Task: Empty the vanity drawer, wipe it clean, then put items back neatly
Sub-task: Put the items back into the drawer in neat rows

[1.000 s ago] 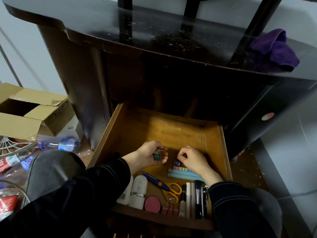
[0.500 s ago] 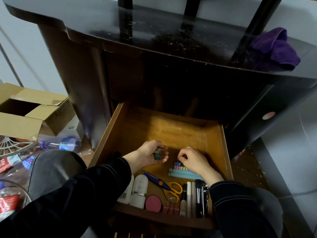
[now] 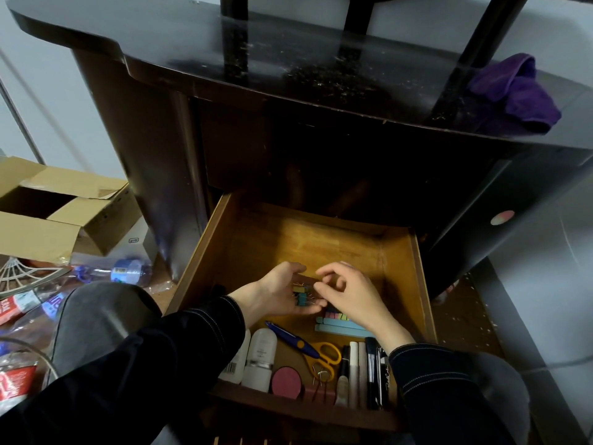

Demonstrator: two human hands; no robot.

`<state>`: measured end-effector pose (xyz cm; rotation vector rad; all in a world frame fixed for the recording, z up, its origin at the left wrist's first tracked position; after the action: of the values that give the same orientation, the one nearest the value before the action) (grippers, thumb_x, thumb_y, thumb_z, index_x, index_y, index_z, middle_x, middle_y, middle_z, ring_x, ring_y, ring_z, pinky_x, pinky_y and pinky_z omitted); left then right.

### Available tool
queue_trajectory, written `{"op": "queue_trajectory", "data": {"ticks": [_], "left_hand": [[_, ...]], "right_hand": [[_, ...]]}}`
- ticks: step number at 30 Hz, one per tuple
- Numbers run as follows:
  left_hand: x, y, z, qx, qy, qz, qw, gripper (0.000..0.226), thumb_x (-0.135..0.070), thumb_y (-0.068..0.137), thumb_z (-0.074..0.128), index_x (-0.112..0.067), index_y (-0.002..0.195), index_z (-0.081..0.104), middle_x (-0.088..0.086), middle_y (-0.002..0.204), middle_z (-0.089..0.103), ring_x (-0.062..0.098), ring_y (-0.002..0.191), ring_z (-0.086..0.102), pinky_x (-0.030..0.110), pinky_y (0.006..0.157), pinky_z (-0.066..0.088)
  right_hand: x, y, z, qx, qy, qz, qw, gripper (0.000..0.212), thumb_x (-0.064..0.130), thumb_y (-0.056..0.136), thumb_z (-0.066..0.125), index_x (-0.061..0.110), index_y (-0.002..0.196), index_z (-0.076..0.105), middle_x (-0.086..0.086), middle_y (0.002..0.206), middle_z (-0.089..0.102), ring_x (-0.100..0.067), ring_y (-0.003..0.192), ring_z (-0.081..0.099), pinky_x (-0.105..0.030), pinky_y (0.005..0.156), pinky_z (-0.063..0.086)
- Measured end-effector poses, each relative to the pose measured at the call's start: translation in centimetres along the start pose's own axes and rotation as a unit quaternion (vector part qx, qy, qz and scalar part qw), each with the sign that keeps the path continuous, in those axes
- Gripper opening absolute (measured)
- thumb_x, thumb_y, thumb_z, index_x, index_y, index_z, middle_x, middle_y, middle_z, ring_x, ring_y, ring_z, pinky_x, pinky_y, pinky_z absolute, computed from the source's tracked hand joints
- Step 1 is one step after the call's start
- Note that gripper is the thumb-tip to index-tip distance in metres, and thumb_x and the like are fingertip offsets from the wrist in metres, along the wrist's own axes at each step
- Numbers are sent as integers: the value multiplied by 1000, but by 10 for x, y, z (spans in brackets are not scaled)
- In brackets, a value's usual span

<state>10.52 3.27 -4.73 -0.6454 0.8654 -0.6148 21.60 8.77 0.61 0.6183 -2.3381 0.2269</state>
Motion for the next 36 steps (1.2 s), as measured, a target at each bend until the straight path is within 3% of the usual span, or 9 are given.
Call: {"op": "queue_trajectory", "data": {"ticks": [2,6,10,14,18,22,29,33,36], "left_hand": [[2,-1,6,19,2,-6,1000,50,-37,105,39,-1,140,40,24,130,49,38,106,58,50,89,53],[5,-4,13,40,34,-7,999,59,-45,105,38,-3,146,34,20,132,50,35,105,58,52,89,53],[4,-6,13,38,64,0,997,54,-42,106,37,-4,145,36,21,129,47,34,89,61,47,83,53],[4,-5,13,37,77,9,996,54,-39,107,36,-2,146,36,23,127,44,33,87,60,45,83,52],[5,-6,15,46,83,-1,995,57,-44,106,35,-1,145,38,21,111,53,32,87,61,43,85,53],[5,-5,14,55,66,-2,996,57,-44,106,35,-3,145,40,18,117,52,30,91,59,43,84,53],[4,-1,9,45,78,1,996,35,-34,105,42,-4,120,48,15,88,55,29,79,60,39,79,53],[-1,1,4,38,84,20,996,23,-25,100,54,-7,114,53,15,90,60,26,75,62,32,67,53],[-1,1,7,59,109,29,992,18,-15,96,60,-7,113,59,12,91,64,21,73,64,28,64,55]], "right_hand": [[6,-2,9,37,7,2,999,38,63,78,60,42,109,65,21,97,55,-4,79,54,-30,63,51],[4,-1,18,66,20,3,998,18,43,85,74,36,101,69,12,97,56,-9,73,52,-41,68,51],[-1,-1,15,54,79,19,995,8,28,90,71,35,94,71,15,93,66,-7,87,61,-32,77,53],[-1,-1,9,26,76,33,996,16,18,92,68,34,93,68,11,83,70,-6,75,69,-32,71,60],[3,-2,5,26,72,22,997,33,7,89,61,39,94,66,13,87,66,-9,71,66,-29,70,58],[8,-4,14,63,80,3,995,26,15,81,66,38,92,68,24,93,61,-6,69,57,-25,65,53],[0,-1,-3,-12,140,28,990,24,9,88,73,31,96,73,10,89,72,-4,83,66,-19,73,56],[-10,0,-7,-33,233,78,969,20,5,88,73,22,99,71,1,88,73,-5,70,65,-17,56,49],[-24,-1,-7,-40,244,132,960,15,5,90,71,15,100,69,-8,91,72,-6,64,63,-21,53,48]]}}
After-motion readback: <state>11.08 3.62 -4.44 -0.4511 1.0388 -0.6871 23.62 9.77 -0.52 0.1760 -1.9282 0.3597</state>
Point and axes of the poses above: each hand's wrist, its own y-axis towards the middle knuckle, its own z-axis out of the palm, x = y × z, the point moved 9 cm from there along y, towards the middle knuckle
